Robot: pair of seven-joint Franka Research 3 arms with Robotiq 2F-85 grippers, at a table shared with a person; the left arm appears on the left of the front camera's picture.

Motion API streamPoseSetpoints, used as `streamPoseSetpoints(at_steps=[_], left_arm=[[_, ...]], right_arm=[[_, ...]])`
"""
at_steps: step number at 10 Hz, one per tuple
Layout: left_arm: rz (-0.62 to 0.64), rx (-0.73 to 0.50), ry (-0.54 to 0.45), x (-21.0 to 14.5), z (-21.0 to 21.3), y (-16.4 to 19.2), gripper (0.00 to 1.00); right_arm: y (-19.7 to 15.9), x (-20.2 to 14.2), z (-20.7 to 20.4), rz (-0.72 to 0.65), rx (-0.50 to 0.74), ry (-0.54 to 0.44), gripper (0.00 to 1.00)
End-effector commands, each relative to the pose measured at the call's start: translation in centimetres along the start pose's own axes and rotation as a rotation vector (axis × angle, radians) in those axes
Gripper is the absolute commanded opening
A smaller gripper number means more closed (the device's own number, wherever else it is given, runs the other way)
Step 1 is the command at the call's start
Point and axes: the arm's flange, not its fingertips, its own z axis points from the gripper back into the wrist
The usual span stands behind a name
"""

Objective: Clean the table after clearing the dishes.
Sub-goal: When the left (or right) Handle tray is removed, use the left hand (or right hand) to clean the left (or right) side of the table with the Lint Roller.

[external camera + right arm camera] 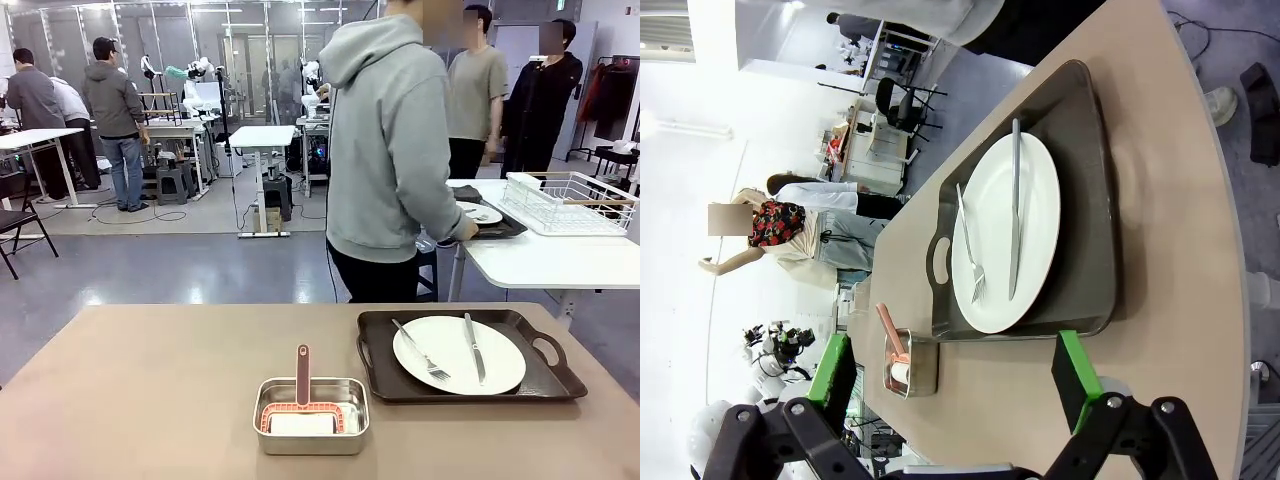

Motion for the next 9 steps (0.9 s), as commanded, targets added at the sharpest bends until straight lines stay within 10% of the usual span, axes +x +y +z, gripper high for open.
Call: streamPoseSetpoints(at_steps=[1, 5, 9], left_arm=[[-0.173, 0.044, 0.196, 3.2, -5.0, -4.3, 1.00], [-0.487, 0.130, 0.712, 8.2, -21.3, -14.3, 1.00], [-0.799, 0.178, 1.153, 5.6, -37.7, -19.6, 1.00]], right_arm=[[0.0, -0.2, 0.3, 0.002, 0.000, 0.004, 1.00], [0.0, -0.2, 0.3, 0.002, 0.000, 0.004, 1.00], [0.0, -0.2, 0.3, 0.002, 0.000, 0.004, 1.00]])
